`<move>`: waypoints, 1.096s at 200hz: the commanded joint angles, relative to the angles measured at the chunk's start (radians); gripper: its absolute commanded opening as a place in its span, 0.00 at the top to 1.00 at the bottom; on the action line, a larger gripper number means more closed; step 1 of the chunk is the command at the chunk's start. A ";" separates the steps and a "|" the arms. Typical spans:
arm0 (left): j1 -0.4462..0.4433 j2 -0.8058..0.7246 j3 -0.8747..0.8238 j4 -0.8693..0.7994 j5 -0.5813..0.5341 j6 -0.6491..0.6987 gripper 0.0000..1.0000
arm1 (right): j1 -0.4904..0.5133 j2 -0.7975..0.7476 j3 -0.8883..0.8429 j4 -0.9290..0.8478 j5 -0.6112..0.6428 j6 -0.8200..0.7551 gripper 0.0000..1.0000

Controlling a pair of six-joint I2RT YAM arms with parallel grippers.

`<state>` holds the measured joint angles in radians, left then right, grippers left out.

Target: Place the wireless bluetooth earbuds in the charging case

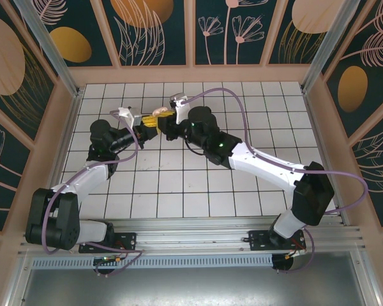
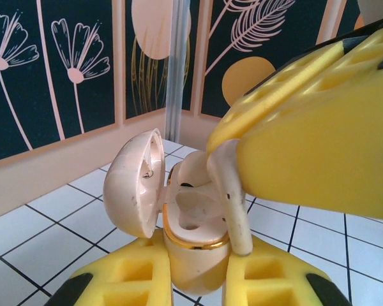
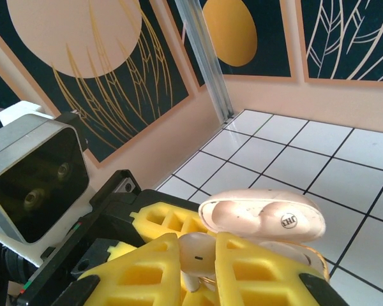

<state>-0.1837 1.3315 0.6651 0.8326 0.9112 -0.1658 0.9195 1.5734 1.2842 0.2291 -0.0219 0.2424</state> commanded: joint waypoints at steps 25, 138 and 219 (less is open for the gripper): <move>-0.003 -0.016 0.030 0.011 0.020 0.014 0.97 | -0.018 -0.024 0.051 0.012 -0.011 -0.040 0.84; -0.003 -0.020 0.038 0.007 0.023 0.003 0.97 | -0.027 0.029 0.099 0.003 -0.039 -0.060 0.84; -0.002 -0.022 0.036 0.053 0.026 -0.038 0.97 | -0.036 0.043 0.065 0.006 -0.034 -0.045 0.84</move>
<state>-0.1837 1.3300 0.6735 0.8337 0.9157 -0.1856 0.8932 1.6058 1.3605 0.2207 -0.0536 0.1955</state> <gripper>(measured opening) 0.161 0.165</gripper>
